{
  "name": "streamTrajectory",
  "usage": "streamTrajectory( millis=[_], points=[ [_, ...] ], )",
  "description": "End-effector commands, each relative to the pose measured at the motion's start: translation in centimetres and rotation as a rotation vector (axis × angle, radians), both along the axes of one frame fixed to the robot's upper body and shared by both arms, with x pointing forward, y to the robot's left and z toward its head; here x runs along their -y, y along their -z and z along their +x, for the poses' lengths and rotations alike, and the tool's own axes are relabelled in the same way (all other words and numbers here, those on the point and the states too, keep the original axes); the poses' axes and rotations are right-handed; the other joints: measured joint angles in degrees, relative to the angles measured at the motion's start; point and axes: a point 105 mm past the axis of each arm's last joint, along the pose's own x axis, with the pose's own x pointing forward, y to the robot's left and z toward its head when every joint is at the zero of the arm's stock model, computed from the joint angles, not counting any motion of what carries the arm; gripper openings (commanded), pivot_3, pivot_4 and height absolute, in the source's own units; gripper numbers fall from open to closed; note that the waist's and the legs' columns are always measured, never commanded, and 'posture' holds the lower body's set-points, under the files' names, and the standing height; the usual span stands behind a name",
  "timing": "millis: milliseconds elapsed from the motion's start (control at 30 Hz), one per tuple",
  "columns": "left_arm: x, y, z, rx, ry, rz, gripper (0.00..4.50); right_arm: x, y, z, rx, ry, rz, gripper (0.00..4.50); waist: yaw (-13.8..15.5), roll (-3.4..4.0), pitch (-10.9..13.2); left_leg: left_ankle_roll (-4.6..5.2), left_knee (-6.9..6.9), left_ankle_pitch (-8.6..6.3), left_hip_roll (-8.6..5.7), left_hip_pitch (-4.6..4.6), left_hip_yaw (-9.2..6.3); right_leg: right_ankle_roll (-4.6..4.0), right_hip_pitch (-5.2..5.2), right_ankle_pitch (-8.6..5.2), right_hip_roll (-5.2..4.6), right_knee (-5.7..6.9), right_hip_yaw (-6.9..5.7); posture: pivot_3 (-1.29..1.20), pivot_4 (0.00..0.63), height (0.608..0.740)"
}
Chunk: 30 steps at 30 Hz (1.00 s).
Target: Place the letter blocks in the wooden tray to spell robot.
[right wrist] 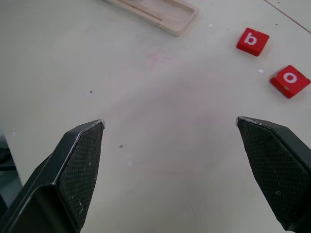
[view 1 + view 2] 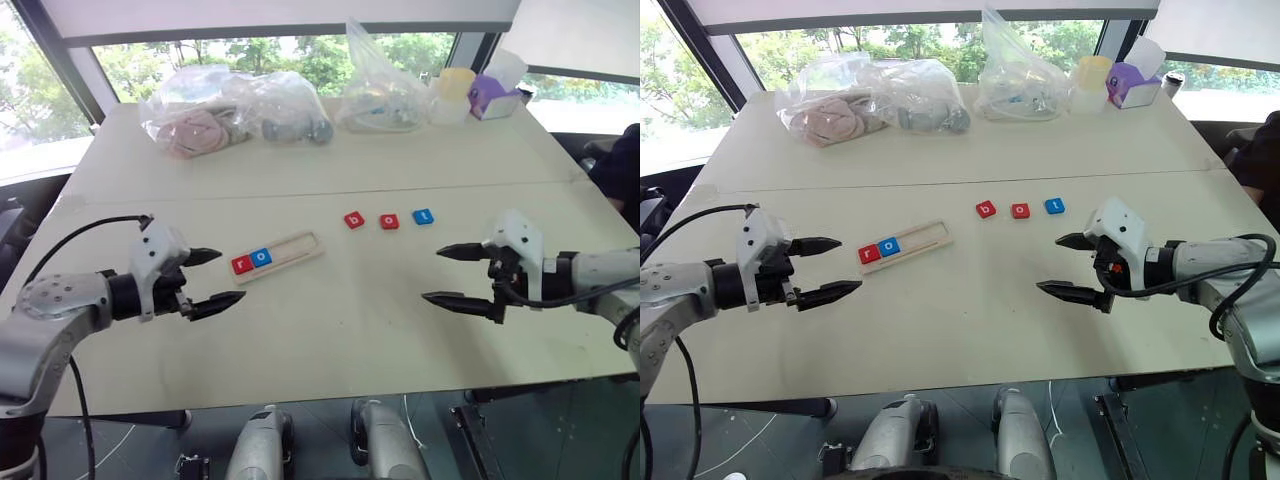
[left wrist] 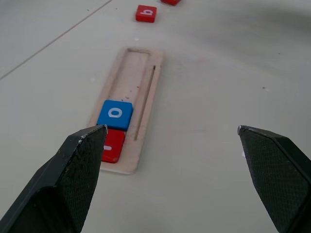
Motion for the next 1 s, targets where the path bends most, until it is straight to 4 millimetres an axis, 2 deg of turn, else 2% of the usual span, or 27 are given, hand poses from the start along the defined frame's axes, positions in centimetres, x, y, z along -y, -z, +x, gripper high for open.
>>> streamTrajectory(
  millis=[33,600,833,1000],
  points=[
    [-0.5,-0.9,0.0,0.036,0.012,0.021,4.5,-0.4,-0.9,-0.2,0.047,-0.008,0.003,4.47,0.0,0.0,0.0,0.0,0.0,0.0,0.0,0.0,0.0,0.0,0.0,0.0,0.0,0.0,0.0,0.0,0.15,0.74],
    [-0.9,-0.4,1.1,0.055,0.044,0.05,4.5,-0.6,-0.6,-0.3,0.065,0.022,-0.014,4.47,0.1,-0.02,0.0,0.0,0.0,0.0,-0.02,-0.01,0.03,-0.01,0.0,0.0,-0.02,0.0,0.0,0.0,0.15,0.74],
    [-0.6,0.8,1.6,0.067,0.081,0.084,4.5,-0.8,0.0,-0.7,0.067,0.026,-0.02,4.47,0.1,-0.02,0.0,0.0,0.0,0.0,-0.02,-0.03,0.03,-0.01,-0.01,0.0,-0.03,-0.01,0.0,0.0,0.15,0.74],
    [-0.7,1.2,3.0,0.13,0.064,0.114,4.5,-1.6,0.1,-0.3,0.087,0.038,-0.007,4.47,0.1,-0.03,0.0,0.0,0.01,0.0,-0.01,0.0,0.05,-0.01,0.01,0.01,-0.03,0.0,0.0,0.0,0.15,0.74]
  ],
)
